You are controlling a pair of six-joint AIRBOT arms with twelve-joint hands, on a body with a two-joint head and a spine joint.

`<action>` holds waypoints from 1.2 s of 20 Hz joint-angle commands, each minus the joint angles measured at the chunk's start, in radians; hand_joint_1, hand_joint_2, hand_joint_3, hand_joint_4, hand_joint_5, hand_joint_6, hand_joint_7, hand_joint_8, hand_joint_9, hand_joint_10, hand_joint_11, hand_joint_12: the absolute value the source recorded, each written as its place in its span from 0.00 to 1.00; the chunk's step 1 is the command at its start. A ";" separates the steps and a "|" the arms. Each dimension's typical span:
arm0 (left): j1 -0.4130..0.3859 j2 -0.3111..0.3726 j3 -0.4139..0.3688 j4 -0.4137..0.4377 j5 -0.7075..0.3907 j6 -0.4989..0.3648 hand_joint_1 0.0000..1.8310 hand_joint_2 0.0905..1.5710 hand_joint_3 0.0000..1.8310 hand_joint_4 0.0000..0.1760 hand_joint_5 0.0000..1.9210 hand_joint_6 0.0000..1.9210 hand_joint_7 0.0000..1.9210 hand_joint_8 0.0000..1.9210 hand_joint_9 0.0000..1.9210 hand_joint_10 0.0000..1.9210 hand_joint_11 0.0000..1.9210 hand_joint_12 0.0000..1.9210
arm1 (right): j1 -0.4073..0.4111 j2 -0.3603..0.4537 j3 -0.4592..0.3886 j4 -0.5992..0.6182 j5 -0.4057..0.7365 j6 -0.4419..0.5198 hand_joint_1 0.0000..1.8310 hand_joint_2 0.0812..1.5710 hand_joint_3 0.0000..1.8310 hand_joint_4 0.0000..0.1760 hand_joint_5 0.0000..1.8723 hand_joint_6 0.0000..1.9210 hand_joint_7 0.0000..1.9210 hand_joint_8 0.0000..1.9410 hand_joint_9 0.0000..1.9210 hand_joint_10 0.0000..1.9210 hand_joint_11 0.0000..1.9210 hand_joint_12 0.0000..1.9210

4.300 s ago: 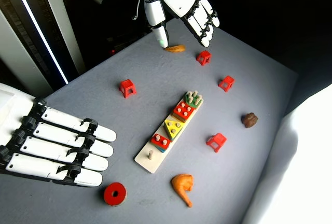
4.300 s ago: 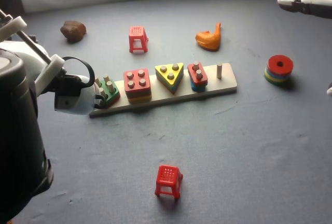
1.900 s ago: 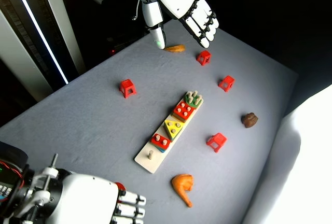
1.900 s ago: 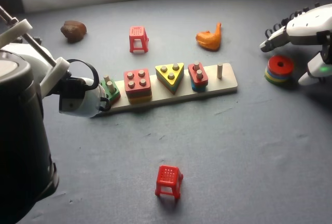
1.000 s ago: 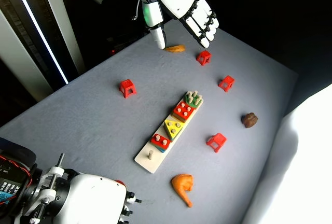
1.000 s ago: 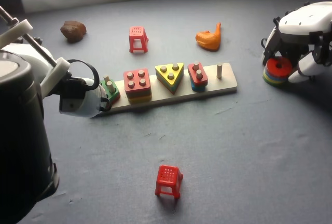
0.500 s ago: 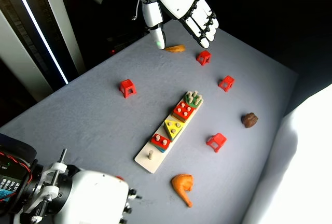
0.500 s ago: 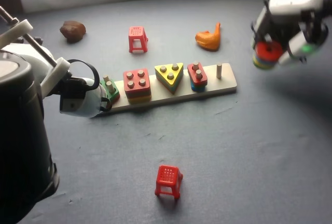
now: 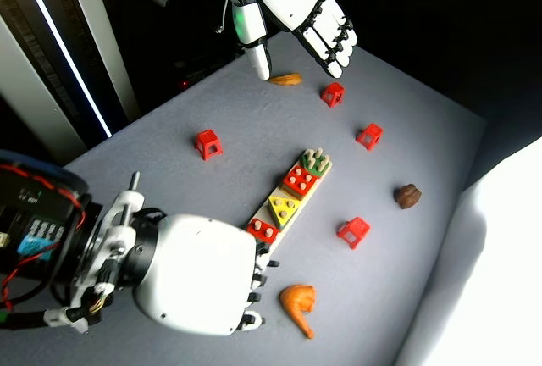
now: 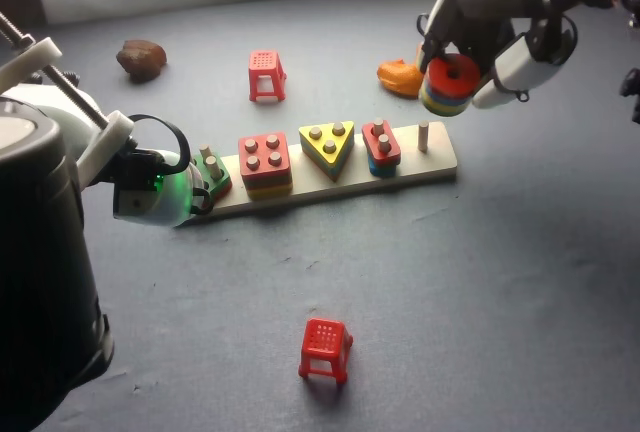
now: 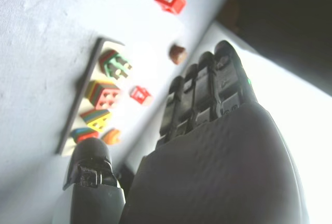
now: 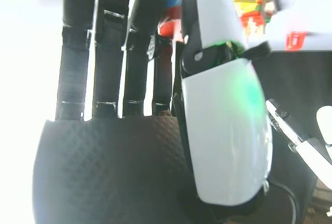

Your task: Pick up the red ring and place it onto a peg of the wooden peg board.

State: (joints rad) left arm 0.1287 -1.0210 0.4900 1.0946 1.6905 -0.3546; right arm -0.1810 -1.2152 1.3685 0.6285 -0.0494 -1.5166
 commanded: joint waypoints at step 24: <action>-0.004 -0.006 -0.002 0.093 0.037 0.002 0.00 0.76 0.00 0.00 0.00 0.00 0.00 0.00 0.00 0.00 0.00 0.00 | -0.033 -0.075 0.023 0.005 0.115 -0.066 0.66 0.70 0.00 0.10 0.52 0.56 0.52 0.47 0.60 0.10 0.39 0.61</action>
State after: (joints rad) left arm 0.1287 -1.0210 0.4904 1.0950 1.6909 -0.3553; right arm -0.2188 -1.2945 1.3865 0.6323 -0.0158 -1.5772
